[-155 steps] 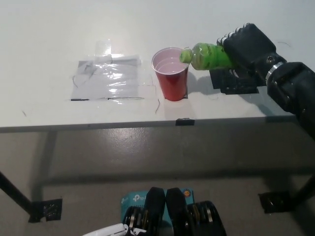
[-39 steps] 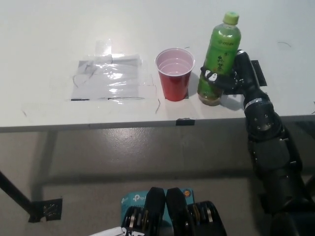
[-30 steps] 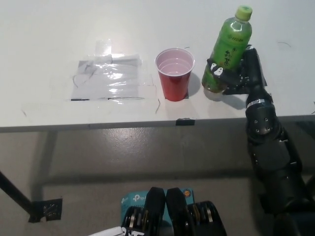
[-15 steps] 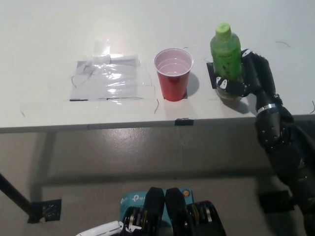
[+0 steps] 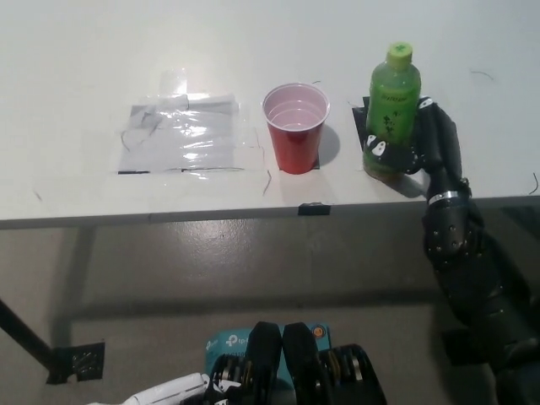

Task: The robot uses its right hand to pick up a bottle kept in the middle of the desk and tilt it into a cup kept next to it to pour water out

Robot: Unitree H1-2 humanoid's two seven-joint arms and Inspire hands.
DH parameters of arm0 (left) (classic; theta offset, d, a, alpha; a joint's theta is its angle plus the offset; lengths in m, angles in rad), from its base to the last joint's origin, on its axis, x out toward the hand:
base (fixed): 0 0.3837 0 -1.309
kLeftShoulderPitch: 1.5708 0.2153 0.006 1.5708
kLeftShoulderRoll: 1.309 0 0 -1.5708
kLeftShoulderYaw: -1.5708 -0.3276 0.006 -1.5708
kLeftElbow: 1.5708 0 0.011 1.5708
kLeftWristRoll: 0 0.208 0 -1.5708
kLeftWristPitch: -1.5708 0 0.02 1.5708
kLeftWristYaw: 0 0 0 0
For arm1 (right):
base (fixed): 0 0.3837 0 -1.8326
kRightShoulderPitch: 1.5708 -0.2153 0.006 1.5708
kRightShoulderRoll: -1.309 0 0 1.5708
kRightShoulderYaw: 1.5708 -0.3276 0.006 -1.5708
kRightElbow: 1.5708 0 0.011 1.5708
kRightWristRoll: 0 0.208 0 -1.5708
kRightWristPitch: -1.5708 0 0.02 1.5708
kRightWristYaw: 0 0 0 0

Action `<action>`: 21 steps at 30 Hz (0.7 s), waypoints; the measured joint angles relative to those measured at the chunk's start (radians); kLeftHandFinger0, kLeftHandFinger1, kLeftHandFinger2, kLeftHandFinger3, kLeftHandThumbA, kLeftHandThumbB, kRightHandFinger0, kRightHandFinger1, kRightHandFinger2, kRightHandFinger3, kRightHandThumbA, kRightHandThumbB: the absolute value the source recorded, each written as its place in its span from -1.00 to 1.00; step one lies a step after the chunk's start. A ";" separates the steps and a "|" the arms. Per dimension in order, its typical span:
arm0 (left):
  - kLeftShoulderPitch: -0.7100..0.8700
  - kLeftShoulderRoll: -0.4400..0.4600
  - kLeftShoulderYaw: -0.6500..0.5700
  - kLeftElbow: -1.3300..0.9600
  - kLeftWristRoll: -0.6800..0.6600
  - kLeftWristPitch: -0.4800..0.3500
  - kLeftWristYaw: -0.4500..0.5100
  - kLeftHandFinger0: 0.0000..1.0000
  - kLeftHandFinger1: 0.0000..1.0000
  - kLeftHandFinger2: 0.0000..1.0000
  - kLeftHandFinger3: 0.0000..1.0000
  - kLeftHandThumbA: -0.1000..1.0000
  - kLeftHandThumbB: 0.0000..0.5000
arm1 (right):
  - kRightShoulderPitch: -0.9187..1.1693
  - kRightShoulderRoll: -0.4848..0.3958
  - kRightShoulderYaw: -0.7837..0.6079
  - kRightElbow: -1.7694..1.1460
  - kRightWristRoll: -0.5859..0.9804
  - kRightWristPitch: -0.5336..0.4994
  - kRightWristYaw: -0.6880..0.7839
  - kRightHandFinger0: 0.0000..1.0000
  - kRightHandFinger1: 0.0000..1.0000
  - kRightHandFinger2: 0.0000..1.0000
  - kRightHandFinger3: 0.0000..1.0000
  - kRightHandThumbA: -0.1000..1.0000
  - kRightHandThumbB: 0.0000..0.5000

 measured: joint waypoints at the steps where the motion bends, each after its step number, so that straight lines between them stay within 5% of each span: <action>1: 0.000 0.000 0.000 0.000 0.000 0.000 0.000 1.00 1.00 1.00 1.00 0.09 1.00 | 0.001 0.005 -0.005 0.000 0.009 0.000 -0.002 -1.00 -1.00 -1.00 -0.28 -1.00 -1.00; 3: 0.000 0.000 0.001 0.000 0.000 0.000 0.000 1.00 1.00 1.00 1.00 0.11 1.00 | 0.001 0.014 -0.019 0.005 0.027 0.000 -0.004 -1.00 -1.00 -1.00 -0.22 -1.00 -1.00; 4: 0.000 0.000 0.001 0.000 0.000 0.000 0.000 1.00 1.00 1.00 1.00 0.11 1.00 | 0.001 0.016 -0.026 0.008 0.038 0.000 -0.005 -1.00 -1.00 -0.94 0.36 -1.00 -1.00; 5: 0.000 0.000 0.001 0.000 0.000 0.000 0.000 1.00 1.00 1.00 1.00 0.10 1.00 | 0.000 0.016 -0.028 0.011 0.046 0.000 -0.006 -0.31 -0.38 -0.32 0.89 -1.00 -0.86; 6: 0.000 0.000 0.001 0.000 0.000 0.000 0.000 1.00 1.00 1.00 1.00 0.12 1.00 | 0.001 0.016 -0.028 0.011 0.048 0.001 -0.006 0.38 0.32 0.34 1.00 -0.82 -0.71; 7: 0.000 0.000 0.001 0.000 0.000 0.000 0.000 1.00 1.00 1.00 1.00 0.12 1.00 | 0.001 0.014 -0.022 0.011 0.048 0.006 -0.006 0.82 0.98 0.92 1.00 -0.50 -0.65; 9: 0.001 0.000 0.001 0.000 0.000 0.000 0.000 1.00 1.00 1.00 1.00 0.10 1.00 | 0.000 0.007 0.008 0.006 0.037 0.031 -0.004 1.00 1.00 1.00 1.00 0.09 -0.05; 15: 0.002 0.000 0.001 0.000 0.000 0.000 0.000 1.00 1.00 1.00 1.00 0.10 1.00 | 0.003 -0.012 0.104 -0.027 -0.013 0.154 0.011 1.00 1.00 1.00 1.00 0.75 0.71; 16: 0.002 0.000 0.001 0.000 0.000 0.000 0.000 1.00 1.00 1.00 1.00 0.10 1.00 | 0.004 -0.018 0.122 -0.040 -0.025 0.182 0.016 1.00 1.00 1.00 1.00 0.85 0.97; 21: 0.002 0.000 0.001 0.000 0.000 0.000 0.000 1.00 1.00 1.00 1.00 0.11 1.00 | 0.004 -0.049 0.194 -0.109 -0.076 0.291 0.035 1.00 1.00 1.00 1.00 0.84 1.00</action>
